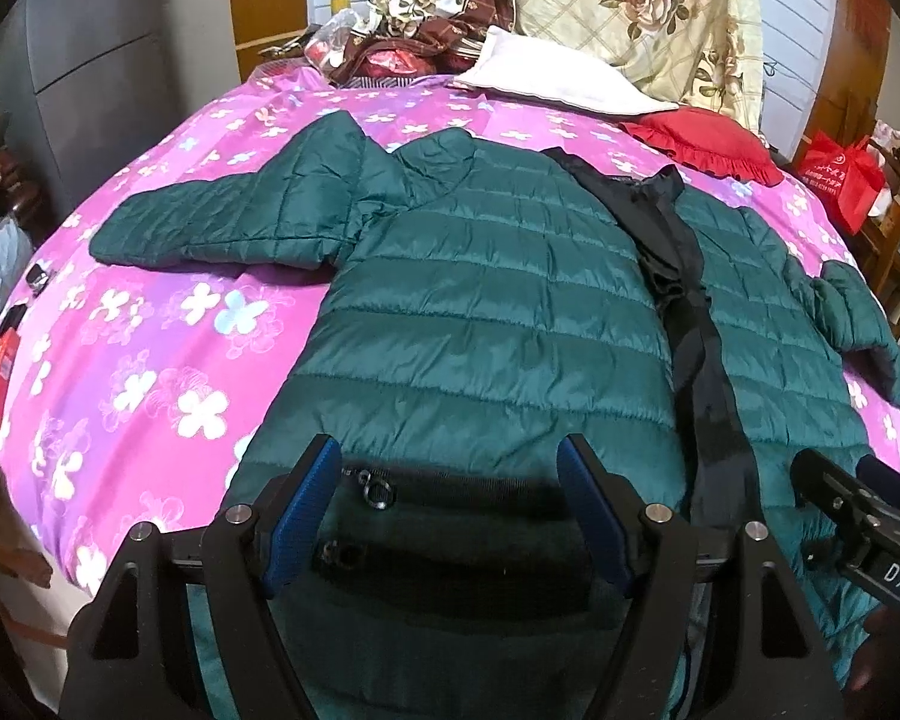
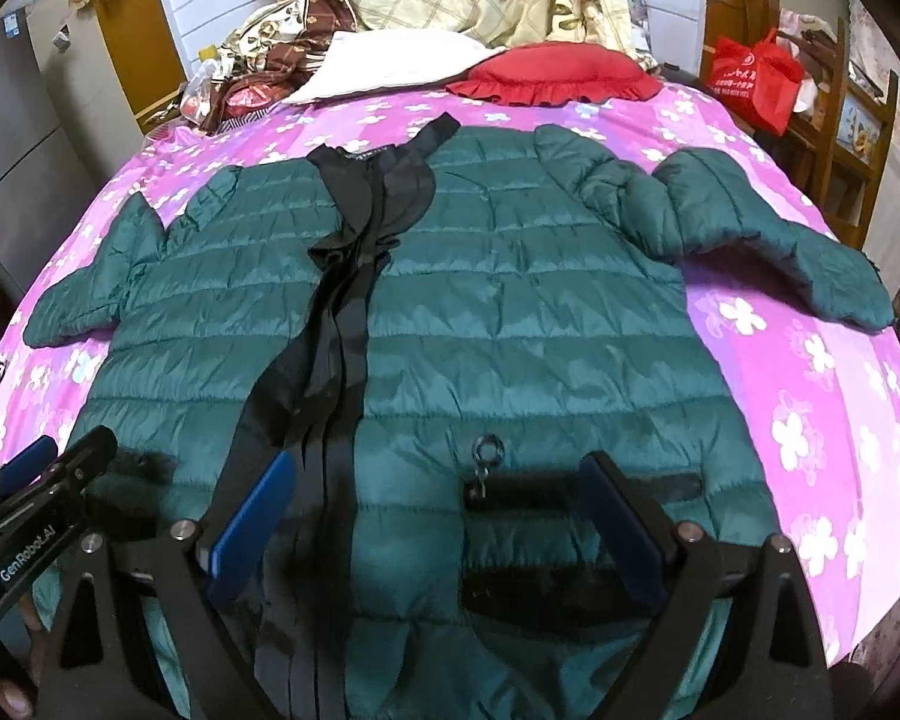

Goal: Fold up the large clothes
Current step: 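Grasp the jacket's side edge with the left gripper and lift it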

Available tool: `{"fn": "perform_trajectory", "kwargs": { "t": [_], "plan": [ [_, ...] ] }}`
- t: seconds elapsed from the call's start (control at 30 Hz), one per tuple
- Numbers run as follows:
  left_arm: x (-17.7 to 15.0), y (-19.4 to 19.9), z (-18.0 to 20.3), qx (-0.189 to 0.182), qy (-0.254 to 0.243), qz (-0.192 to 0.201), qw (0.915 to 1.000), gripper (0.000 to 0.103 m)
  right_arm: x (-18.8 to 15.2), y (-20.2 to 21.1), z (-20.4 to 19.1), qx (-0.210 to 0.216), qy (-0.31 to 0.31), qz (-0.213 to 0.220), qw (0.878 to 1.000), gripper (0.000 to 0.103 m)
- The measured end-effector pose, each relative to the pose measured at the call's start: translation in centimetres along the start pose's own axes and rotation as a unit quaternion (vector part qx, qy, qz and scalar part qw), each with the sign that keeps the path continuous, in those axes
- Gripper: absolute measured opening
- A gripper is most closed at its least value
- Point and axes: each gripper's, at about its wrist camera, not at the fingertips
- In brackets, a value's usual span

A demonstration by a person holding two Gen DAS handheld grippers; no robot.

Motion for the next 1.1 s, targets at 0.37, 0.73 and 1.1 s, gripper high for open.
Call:
{"fn": "perform_trajectory", "kwargs": {
  "t": [0.37, 0.73, 1.1],
  "plan": [
    [3.3, -1.8, -1.4, 0.011, -0.003, -0.01, 0.9999, 0.051, 3.3, -1.9, -0.4, 0.005, 0.005, -0.004, 1.0, 0.097],
    [6.6, -3.1, -3.6, -0.003, 0.014, -0.009, 0.9999, 0.051, 6.0, -3.4, -1.5, 0.007, 0.012, -0.006, 1.0, 0.097],
    [9.7, -6.3, -5.7, 0.01, 0.029, -0.013, 0.9995, 0.051, 8.9, -6.2, -3.2, 0.026, 0.018, -0.009, 0.999, 0.097]
  ]
}}
Point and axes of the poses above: each gripper's, at about its wrist camera, not at the fingertips, and y roughly against the way its jaws point, z to its right, x to its top, and after that the axes turned 4 degrees about x, right-handed
